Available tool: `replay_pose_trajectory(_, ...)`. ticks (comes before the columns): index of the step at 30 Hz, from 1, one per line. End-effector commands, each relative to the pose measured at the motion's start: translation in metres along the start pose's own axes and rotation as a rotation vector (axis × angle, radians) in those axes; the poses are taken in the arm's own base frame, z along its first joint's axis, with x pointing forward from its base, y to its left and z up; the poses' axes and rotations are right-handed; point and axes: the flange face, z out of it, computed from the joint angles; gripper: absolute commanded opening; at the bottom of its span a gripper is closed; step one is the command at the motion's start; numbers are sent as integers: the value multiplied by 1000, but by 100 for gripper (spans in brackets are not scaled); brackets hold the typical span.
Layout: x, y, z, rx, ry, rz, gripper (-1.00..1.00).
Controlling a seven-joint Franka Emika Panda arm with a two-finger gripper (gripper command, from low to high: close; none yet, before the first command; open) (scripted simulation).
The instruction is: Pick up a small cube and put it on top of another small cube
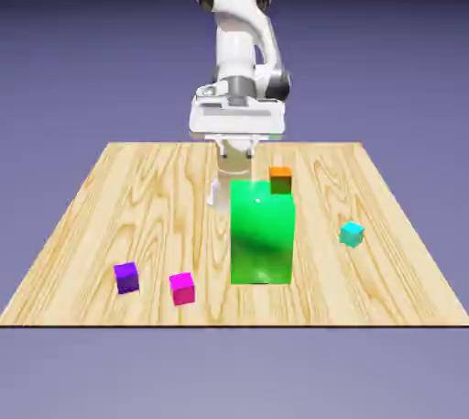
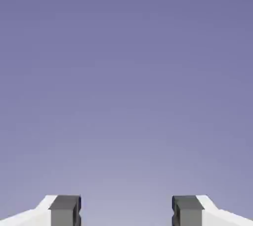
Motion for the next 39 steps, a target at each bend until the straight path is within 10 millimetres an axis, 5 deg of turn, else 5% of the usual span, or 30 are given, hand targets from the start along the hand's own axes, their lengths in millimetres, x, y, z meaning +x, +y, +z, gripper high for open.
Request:
replay_pose_trajectory(1,5,7,9,-21,-20,-9,0)
replay_pose_trajectory(16,51,160,133,-268,-345,-153,0)
replay_pose_trajectory(28,52,314,187,-369,-603,-276,0)
replay_pose_trajectory(30,52,315,187,-369,-604,-276,0)
replay_pose_trajectory(36,17,344,239,-369,-604,-276,0)
replay_pose_trajectory(37,17,344,239,-369,-604,-276,-100)
replay_pose_trajectory(39,26,338,229,-370,-602,-279,-100)
